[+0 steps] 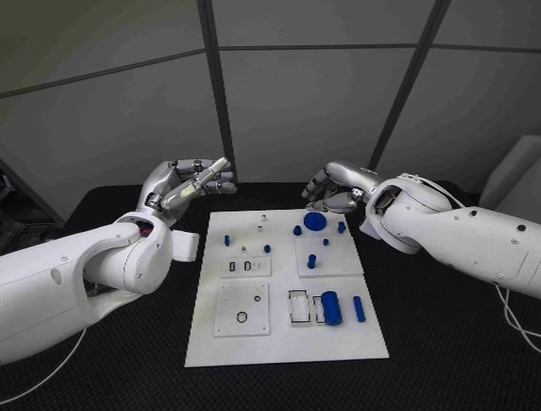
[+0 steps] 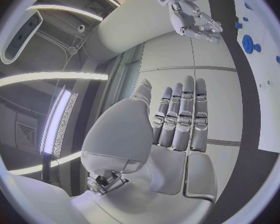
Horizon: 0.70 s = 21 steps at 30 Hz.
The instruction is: Assemble the parts on the task board
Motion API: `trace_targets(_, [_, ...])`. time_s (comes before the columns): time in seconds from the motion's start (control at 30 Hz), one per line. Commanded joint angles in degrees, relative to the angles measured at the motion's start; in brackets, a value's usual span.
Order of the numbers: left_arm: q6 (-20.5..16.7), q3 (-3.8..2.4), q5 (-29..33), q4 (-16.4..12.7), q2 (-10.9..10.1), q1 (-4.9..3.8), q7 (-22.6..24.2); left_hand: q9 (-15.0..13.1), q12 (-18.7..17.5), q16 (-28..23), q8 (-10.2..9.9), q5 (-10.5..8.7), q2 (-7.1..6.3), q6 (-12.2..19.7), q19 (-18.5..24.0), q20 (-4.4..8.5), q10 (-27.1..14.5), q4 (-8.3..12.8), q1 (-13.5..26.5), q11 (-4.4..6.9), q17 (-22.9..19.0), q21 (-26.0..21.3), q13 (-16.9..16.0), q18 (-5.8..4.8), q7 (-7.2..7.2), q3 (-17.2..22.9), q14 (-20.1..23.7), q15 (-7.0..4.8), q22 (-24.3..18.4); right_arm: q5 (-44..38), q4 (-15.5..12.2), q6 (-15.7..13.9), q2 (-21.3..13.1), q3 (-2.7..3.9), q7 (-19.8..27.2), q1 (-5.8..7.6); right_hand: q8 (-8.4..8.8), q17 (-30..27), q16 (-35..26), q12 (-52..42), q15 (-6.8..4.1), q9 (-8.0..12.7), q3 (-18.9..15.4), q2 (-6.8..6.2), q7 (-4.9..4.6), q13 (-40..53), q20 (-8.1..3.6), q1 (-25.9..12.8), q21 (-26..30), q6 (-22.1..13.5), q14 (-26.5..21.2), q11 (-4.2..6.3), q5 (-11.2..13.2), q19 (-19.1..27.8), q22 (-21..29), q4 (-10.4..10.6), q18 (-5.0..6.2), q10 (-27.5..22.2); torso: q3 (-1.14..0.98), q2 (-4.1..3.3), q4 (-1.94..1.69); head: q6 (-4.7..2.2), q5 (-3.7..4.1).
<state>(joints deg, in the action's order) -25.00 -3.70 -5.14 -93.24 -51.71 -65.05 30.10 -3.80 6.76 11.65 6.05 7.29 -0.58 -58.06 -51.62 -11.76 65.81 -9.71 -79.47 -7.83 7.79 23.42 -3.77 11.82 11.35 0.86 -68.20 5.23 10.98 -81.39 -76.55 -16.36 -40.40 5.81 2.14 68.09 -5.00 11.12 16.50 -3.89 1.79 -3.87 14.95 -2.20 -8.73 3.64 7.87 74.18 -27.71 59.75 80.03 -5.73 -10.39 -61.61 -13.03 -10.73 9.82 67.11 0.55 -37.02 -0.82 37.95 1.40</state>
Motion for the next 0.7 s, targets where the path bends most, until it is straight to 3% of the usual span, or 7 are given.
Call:
trace_targets(0.03, [2.2, -0.03, -0.4, -1.3, -0.5, 0.08, -0.3, 0.1, -0.2, -0.2, -0.4, -0.4, -0.04, -0.2, -0.3, -0.08, 0.3, 0.3, -0.4, -0.06, 0.1, 0.3, 0.1, -1.35, -0.04, 0.0, 0.2, -0.06, 0.0, -12.3, 0.2, 5.1, 0.6, 0.05, -6.0, 0.56, 1.12, 12.2, 20.2, 0.3, -2.39, 0.0, 2.2, -2.54, 1.02, 0.1, -3.12, -1.2, -14.5, 1.9, 6.1, 1.11, -1.0, -5.7, -8.7, 2.2, 0.39, 1.5, 0.45, -1.57, -0.93, 0.02, 0.41])
trace_targets(0.1, [2.2, -0.03, -0.3, -1.8, -0.7, 0.17, -0.3, 0.1, -0.5, -0.4, -0.5, -0.41, -0.1, -0.2, -0.3, -0.08, 0.1, 0.3, -0.4, -0.1, 0.1, 0.3, 0.1, -1.35, -0.03, -0.1, 0.3, -0.02, 0.0, -14.3, 0.5, 6.2, 1.1, 0.05, -7.1, 0.83, 1.23, 21.8, 30.4, 0.3, -2.3, 0.0, 2.6, -3.68, 0.99, 0.2, -3.05, -1.6, -23.9, 1.7, 6.4, 1.0, -1.2, -8.2, -19.7, 3.1, -0.89, 0.7, 0.55, -2.04, -1.26, -0.07, 0.71])
trace_targets(0.23, [2.1, -0.03, -0.2, -2.3, -0.9, 0.28, -0.4, 0.1, -1.0, -0.9, -0.9, -0.4, -0.09, -0.2, -0.6, -0.09, -0.1, 0.4, -0.2, -0.22, 0.2, 0.5, 0.1, -1.34, 0.05, -0.3, 0.5, 0.1, 0.0, -17.2, 0.9, 8.1, 1.8, 0.05, -8.8, 1.09, 1.2, 32.8, 41.5, 0.4, -1.83, 0.0, 3.6, -4.58, 0.88, 0.2, -2.62, -1.1, -34.0, 1.4, 5.9, 0.91, -1.2, -8.9, -31.4, 4.6, -2.07, -0.7, 0.66, -2.73, -1.65, 0.07, 1.04])
trace_targets(0.5, [2.4, -0.04, -0.1, -2.5, -1.1, 0.35, -0.5, 0.1, -1.8, -2.0, -1.5, -0.41, -0.1, 0.0, -0.8, -0.21, -0.4, 0.6, 0.3, -0.49, 0.2, 0.7, 0.1, -1.4, 0.3, -0.7, 1.1, 0.38, 0.0, -20.2, 0.8, 11.2, 2.6, 0.04, -10.6, 1.23, 1.24, 39.6, 48.3, 0.3, -1.47, 0.0, 3.5, -5.26, 1.04, 0.3, -2.15, 0.0, -39.9, 0.6, 5.6, 0.7, -1.3, -9.4, -38.5, 5.9, -2.81, -2.3, 0.75, -3.56, -1.85, -0.06, 1.38])
trace_targets(0.7, [2.3, -0.05, -0.1, -2.6, -1.2, 0.36, -0.5, 0.1, -2.0, -2.3, -1.6, -0.41, -0.08, 0.0, -0.7, -0.25, -0.5, 0.6, 0.3, -0.56, 0.2, 0.7, 0.1, -1.42, 0.35, -0.8, 1.3, 0.46, 0.0, -20.9, 1.5, 12.6, 3.3, 0.03, -10.9, 1.25, 1.25, 41.3, 50.0, 0.3, -1.45, 0.0, 3.4, -5.28, 1.07, 0.3, -1.99, 0.2, -41.2, 0.4, 5.6, 0.6, -1.4, -9.7, -40.2, 6.3, -3.01, -2.7, 0.78, -3.89, -2.04, -0.09, 1.57])
